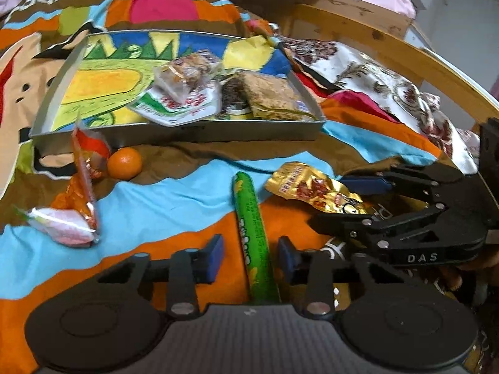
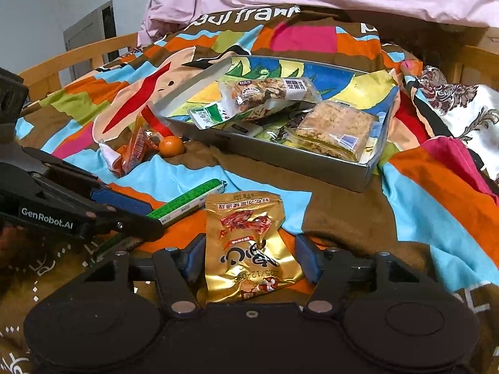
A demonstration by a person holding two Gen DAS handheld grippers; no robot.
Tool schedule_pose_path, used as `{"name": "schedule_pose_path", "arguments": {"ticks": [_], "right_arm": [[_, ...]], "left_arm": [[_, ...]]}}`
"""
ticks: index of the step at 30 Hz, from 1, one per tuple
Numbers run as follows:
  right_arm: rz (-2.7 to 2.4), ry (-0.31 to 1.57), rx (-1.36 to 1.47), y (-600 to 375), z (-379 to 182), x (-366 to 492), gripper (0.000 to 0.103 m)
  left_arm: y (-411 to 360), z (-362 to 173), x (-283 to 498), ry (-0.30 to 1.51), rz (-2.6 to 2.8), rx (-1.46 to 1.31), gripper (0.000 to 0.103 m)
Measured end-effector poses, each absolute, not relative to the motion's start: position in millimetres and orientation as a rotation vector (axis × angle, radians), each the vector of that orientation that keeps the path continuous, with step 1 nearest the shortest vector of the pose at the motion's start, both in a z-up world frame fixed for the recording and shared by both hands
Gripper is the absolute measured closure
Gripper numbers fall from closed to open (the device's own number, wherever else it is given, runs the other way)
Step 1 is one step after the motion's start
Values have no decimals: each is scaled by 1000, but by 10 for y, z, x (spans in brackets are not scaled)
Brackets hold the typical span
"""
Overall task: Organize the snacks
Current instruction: 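Lower the left tool onto the green stick snack while the right tool approaches the gold pouch, then close the left tool on the green stick while the right tool grips the gold pouch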
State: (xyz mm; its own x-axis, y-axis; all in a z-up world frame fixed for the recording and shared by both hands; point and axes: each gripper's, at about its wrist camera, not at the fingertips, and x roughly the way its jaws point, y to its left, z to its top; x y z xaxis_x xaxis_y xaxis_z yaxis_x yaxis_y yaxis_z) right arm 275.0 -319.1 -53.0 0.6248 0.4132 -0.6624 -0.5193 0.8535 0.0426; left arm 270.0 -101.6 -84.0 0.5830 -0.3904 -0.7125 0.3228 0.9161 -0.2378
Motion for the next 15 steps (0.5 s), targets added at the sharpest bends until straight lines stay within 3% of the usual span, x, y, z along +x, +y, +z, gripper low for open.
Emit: {"name": "schedule_pose_path", "arguments": {"ticks": [7, 15], "right_arm": [[506, 762, -167, -3085, -460, 2616, 43], [491, 759, -237, -3035, -503, 2540, 37]], "left_arm": [[-998, -818, 2633, 880, -365, -134, 82], [-1043, -830, 2601, 917, -341, -131, 83]]}}
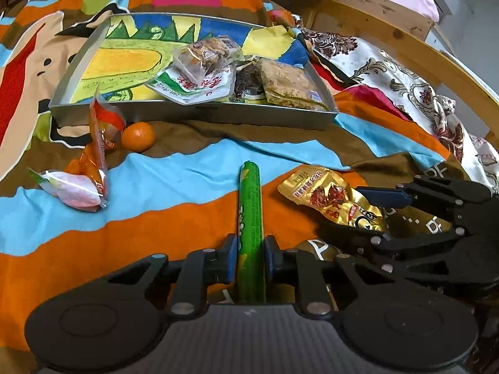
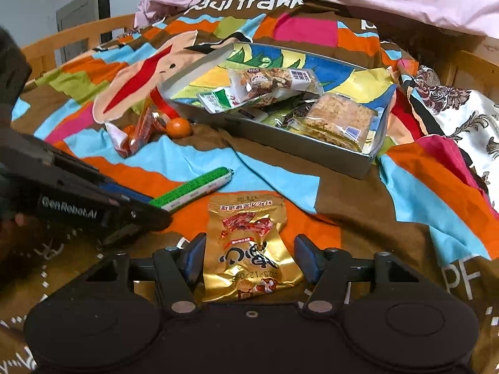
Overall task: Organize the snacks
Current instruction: 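Close the left tool on the green stick while the right tool grips the gold pouch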
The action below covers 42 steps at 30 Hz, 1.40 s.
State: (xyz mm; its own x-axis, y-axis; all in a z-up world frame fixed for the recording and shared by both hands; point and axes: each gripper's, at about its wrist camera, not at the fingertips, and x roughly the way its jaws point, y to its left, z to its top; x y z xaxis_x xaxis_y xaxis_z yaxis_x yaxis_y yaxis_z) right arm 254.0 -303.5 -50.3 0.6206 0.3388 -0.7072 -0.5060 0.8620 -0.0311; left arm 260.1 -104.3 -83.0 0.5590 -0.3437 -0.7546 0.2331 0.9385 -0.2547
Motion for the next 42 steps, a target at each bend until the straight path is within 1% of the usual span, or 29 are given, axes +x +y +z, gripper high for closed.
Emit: {"name": "schedule_pose_path", "arguments": {"ticks": [5, 6, 11, 14, 17, 24, 31, 42], "right_arm": [[489, 756, -251, -3010, -525, 2553, 36], [490, 757, -251, -3010, -526, 2554, 36], [486, 755, -266, -2985, -523, 2538, 40], [473, 742, -291, -2943, -510, 2493, 42], [458, 716, -316, -2906, -484, 2437, 43], [448, 671, -398, -2811, -436, 2262, 44], [431, 685, -373, -2826, -406, 2173, 45], [340, 524, -474, -2773, -276, 1996, 45]], "left_arm": [[-1063, -848, 2671, 926, -346, -124, 79], [-1066, -850, 2683, 927, -348, -125, 77], [-1108, -862, 2703, 921, -351, -101, 76], [-1164, -854, 2671, 910, -350, -50, 78], [-1191, -834, 2638, 907, -340, -29, 84], [-1198, -764, 2627, 919, -308, -36, 84], [-1248, -656, 2538, 915, -309, -14, 84], [-1101, -359, 2419, 857, -277, -36, 84]]}}
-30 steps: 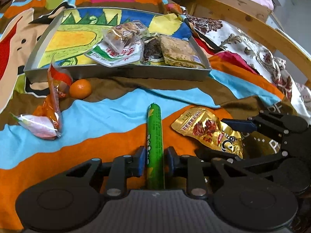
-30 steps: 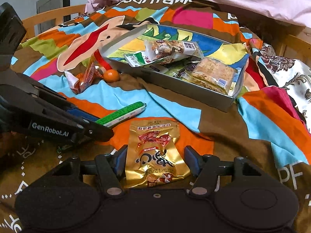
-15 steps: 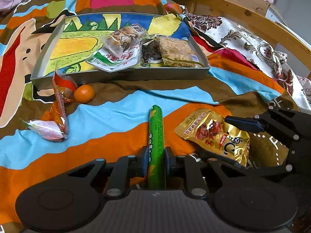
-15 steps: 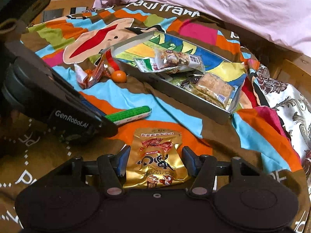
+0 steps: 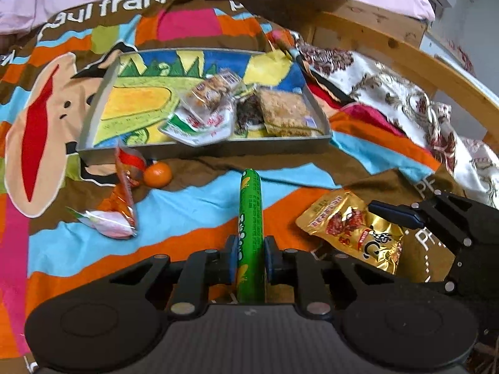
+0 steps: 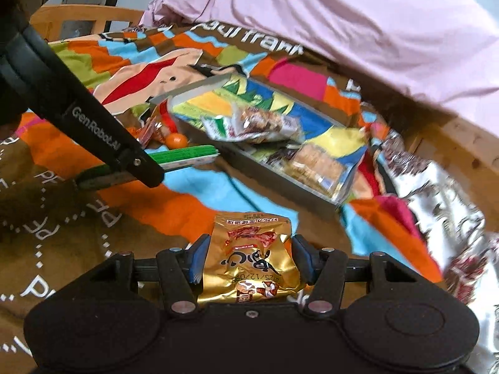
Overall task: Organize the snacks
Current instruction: 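Close the left tool on the green stick while the right tool grips the gold pouch, then carry the green stick over the tin box while the right tool carries the gold pouch there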
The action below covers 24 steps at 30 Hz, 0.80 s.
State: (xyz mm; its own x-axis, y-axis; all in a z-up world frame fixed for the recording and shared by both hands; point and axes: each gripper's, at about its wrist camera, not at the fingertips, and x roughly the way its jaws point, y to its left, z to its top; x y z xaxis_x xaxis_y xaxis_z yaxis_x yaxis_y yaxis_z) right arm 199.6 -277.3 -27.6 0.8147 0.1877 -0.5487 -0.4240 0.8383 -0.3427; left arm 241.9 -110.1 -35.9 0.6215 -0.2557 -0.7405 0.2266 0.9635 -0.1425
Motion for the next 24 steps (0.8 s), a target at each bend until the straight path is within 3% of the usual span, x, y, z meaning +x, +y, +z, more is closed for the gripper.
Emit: {"name": "schedule_pose_path", "arguments": {"ticks": [15, 24], "right_arm": [[233, 297, -553, -2711, -193, 2127, 49], [242, 316, -611, -2616, -336, 2303, 49]], "left_arm": [[-988, -171, 2478, 753, -267, -53, 84], [-882, -142, 2580, 714, -282, -42, 84]]}}
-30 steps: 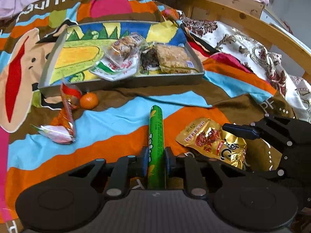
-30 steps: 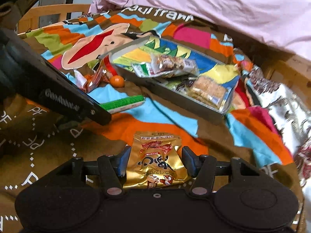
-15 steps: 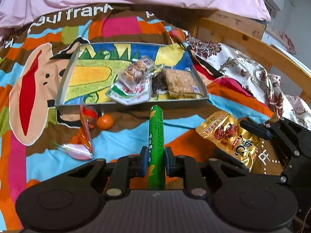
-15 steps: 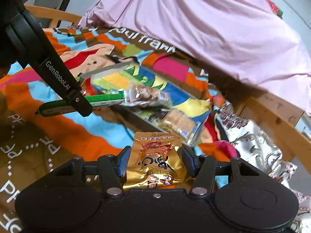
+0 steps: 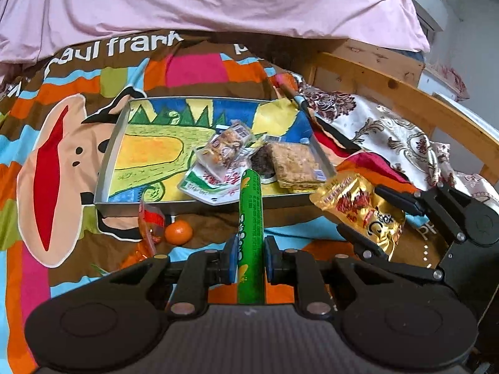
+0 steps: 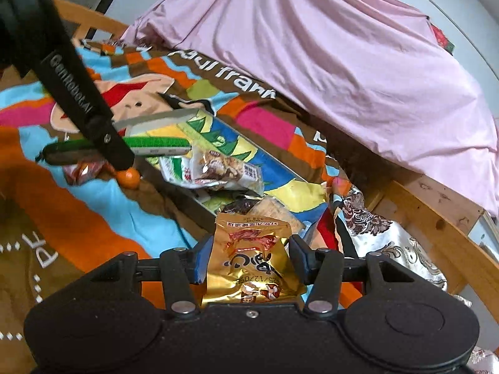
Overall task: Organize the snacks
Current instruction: 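Carry the green stick over the tin box while the right tool carries the gold pouch there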
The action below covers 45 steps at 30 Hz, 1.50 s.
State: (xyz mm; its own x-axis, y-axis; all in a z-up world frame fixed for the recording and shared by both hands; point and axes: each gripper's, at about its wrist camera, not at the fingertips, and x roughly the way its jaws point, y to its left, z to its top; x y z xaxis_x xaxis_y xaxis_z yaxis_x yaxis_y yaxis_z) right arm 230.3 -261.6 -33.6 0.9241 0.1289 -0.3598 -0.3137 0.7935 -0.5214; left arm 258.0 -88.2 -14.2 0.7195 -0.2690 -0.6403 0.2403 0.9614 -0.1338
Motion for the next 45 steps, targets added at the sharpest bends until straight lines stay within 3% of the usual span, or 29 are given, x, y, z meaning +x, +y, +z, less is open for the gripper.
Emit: {"name": "schedule_pose_path", "arguments": {"ticks": [9, 19, 31, 45], "right_arm": [[207, 221, -559, -2534, -213, 2672, 49], [132, 190, -272, -2596, -50, 3550, 49], [219, 250, -81, -2481, -235, 4029, 49], [221, 364, -13, -2506, -424, 4177, 48]], "left_arm": [[-675, -152, 2739, 693, -241, -95, 84], [-450, 46, 3518, 613, -133, -119, 84], [-311, -283, 4453, 650, 11, -156, 84], [-483, -550, 4537, 688, 11, -149, 84]]}}
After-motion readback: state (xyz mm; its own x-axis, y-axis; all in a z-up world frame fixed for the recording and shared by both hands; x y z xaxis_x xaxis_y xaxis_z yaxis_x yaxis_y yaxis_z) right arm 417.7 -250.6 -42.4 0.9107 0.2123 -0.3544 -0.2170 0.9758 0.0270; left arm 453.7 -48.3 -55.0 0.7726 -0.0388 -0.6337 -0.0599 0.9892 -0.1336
